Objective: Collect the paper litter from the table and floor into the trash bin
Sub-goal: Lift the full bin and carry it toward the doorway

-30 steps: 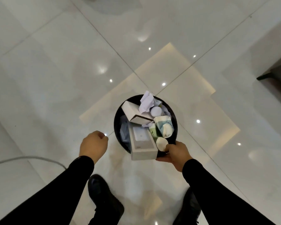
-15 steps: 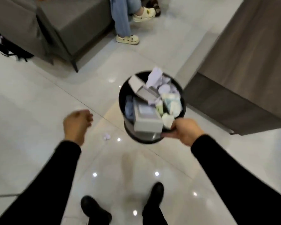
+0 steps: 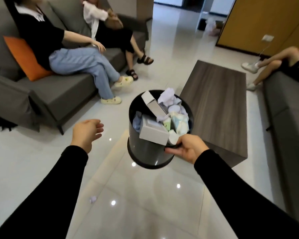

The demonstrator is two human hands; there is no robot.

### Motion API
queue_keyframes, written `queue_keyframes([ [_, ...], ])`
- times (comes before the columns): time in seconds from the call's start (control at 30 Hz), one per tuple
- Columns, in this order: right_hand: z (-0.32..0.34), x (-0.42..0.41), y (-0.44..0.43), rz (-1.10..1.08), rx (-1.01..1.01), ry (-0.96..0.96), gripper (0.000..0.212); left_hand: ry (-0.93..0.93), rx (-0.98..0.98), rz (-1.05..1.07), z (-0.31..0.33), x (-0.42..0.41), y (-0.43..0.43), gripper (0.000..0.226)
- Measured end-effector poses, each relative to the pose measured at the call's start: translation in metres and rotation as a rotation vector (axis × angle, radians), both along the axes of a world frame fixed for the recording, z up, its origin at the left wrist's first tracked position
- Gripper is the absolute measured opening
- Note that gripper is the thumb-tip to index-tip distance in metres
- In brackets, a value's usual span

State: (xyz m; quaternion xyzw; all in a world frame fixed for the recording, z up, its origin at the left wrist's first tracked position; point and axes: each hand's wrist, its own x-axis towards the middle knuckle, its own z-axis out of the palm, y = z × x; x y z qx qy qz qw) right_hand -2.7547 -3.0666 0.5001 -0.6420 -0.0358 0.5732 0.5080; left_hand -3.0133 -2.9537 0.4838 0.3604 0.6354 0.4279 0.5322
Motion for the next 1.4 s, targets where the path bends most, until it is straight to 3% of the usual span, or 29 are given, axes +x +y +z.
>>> queue_keyframes([
  [0.17,0.008,-0.011,0.013,-0.017,0.011,-0.009,0.049,0.055,0.008,0.015,0.000,-0.003,0.023,0.011],
  [0.33,-0.014,-0.052,0.048,0.018,-0.037,-0.061,0.047,0.228,0.036,-0.127,-0.037,-0.026,0.043,0.014],
  [0.5,-0.067,-0.113,0.088,-0.028,-0.136,-0.027,0.050,0.465,-0.017,-0.133,-0.088,-0.121,0.085,0.016],
  [0.6,-0.112,-0.152,0.104,-0.098,-0.187,0.024,0.049,0.713,-0.103,-0.132,-0.127,-0.211,0.105,0.020],
  [0.7,-0.167,-0.185,0.112,-0.165,-0.257,0.074,0.046,0.928,-0.297,-0.134,-0.173,-0.303,0.109,0.024],
  [0.8,-0.230,-0.211,0.112,-0.218,-0.322,0.149,0.039,1.072,-0.594,-0.290,-0.226,-0.367,0.099,0.030],
  [0.87,-0.281,-0.229,0.113,-0.231,-0.377,0.178,0.034,1.113,-0.682,-0.375,-0.264,-0.382,0.094,0.031],
  [0.97,-0.365,-0.249,0.109,-0.228,-0.437,0.189,0.032,1.152,-0.550,-0.438,-0.326,-0.360,0.090,0.028],
  [1.13,-0.503,-0.265,0.094,-0.230,-0.470,0.219,0.035,1.012,-0.250,-0.354,-0.448,-0.308,0.094,0.029],
  [1.27,-0.582,-0.264,0.083,-0.242,-0.480,0.221,0.037,1.093,-0.352,-0.351,-0.530,-0.308,0.088,0.033],
  [1.4,-0.633,-0.266,0.072,-0.231,-0.481,0.217,0.038,1.208,-0.550,-0.512,-0.587,-0.329,0.074,0.027],
])
